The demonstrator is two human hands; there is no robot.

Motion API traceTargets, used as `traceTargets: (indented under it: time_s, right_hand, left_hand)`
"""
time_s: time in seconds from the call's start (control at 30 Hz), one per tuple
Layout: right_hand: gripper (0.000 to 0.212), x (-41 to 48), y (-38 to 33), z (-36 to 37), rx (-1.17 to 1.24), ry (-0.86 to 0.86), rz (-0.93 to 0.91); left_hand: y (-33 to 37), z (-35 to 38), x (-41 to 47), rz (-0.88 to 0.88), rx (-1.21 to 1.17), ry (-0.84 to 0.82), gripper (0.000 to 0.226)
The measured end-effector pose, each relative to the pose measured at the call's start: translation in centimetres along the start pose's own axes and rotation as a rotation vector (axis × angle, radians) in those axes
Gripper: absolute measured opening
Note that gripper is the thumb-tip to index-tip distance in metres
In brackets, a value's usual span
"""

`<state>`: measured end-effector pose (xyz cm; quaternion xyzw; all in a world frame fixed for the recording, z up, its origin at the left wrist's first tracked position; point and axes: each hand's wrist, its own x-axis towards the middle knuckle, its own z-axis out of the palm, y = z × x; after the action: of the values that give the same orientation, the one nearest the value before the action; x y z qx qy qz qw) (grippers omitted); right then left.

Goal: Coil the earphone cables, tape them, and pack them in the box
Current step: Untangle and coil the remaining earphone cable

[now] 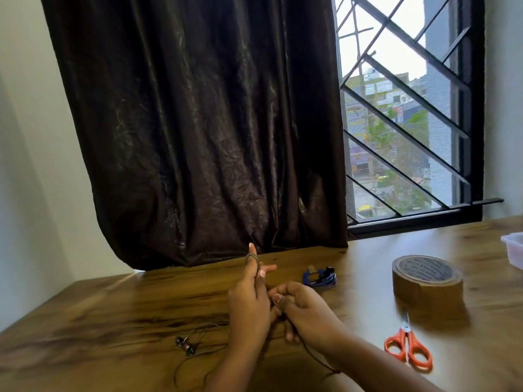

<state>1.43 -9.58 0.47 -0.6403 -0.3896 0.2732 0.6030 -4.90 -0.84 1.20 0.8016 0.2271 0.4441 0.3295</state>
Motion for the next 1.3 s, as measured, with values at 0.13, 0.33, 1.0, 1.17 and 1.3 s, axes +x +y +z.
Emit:
traceTargets:
  time_s: [0.13,0.33,1.0,1.17,1.3]
  right_hand:
    - [0.011,-0.1,0.0,-1.0,-0.379,0.036,-0.212]
    - [0.023,0.1,0.1,-3.6,-1.057,0.1,-0.448]
    - [0.013,0.1,-0.3,-7.2,-1.334,0.62,-0.563]
    - [0.018,0.2,0.4,-6.1,-1.327,0.447,-0.396]
    - [0.025,0.0,0.4,-4.2,-1.354,0.296,-0.38]
  left_hand:
    - [-0.2,-0.3,-0.4,0.164,0.151,-0.152,0.047]
    - [-1.3,0.0,-0.3,0.253,0.283,-0.304,0.052]
    - [1.1,0.2,-0.6,-0.091,-0.321,-0.634,0.036]
    - [1.8,0.1,-0.8,-0.165,-0.677,-0.591,0.037]
    - [1.8,-0.2,-0.7,-0.222,-0.863,-0.404,0.032]
